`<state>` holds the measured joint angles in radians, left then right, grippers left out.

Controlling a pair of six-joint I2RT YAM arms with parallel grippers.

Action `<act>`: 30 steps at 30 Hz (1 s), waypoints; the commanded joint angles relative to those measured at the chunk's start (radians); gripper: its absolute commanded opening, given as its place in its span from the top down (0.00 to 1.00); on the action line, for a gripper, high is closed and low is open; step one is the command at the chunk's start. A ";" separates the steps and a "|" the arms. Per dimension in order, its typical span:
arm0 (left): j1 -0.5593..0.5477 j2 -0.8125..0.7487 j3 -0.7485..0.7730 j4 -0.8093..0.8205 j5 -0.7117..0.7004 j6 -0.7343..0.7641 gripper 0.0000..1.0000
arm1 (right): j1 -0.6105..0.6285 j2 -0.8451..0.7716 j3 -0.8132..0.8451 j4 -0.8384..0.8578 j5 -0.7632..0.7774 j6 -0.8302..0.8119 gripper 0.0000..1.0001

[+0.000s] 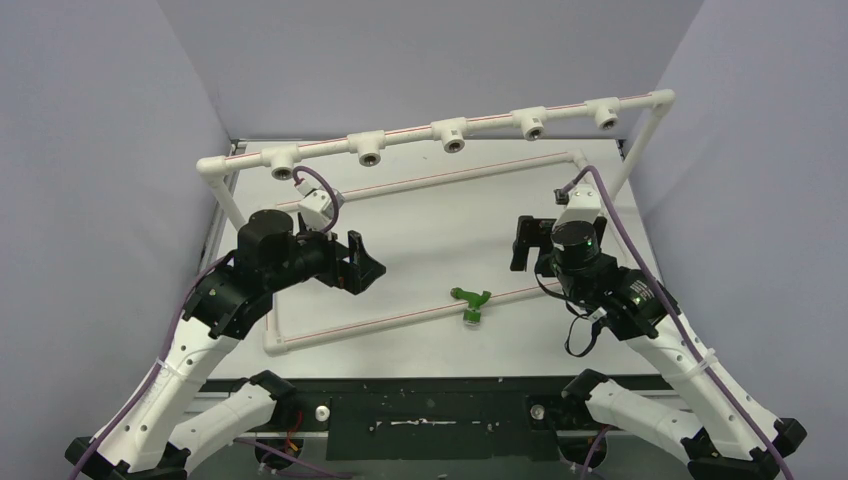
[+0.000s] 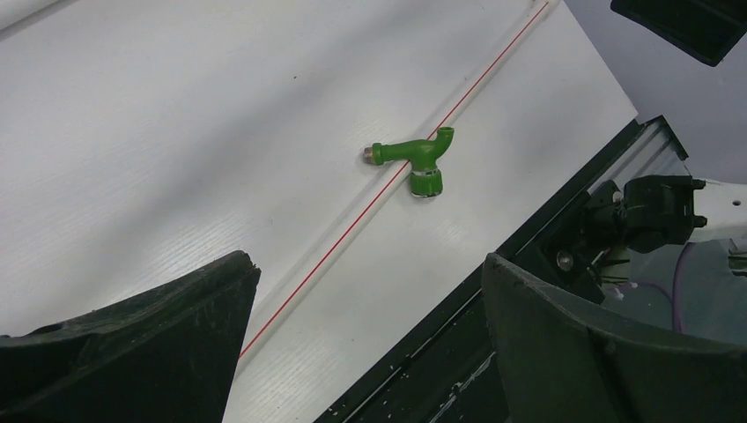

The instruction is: Install the water faucets

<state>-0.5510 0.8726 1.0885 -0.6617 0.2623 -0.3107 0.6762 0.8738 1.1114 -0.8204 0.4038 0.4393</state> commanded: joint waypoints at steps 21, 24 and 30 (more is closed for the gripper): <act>-0.006 -0.045 -0.051 0.082 0.021 -0.004 0.03 | 0.008 0.045 -0.214 0.092 -0.219 0.064 0.11; -0.006 -0.050 -0.063 0.089 0.024 -0.008 0.03 | 0.000 0.072 -0.241 0.127 -0.273 0.091 0.16; -0.006 -0.057 -0.079 0.100 0.033 -0.011 0.03 | -0.064 0.119 -0.316 0.245 -0.411 0.158 0.22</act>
<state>-0.5510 0.8322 1.0065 -0.6315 0.2703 -0.3145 0.6590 0.9707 0.8303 -0.7090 0.1131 0.5335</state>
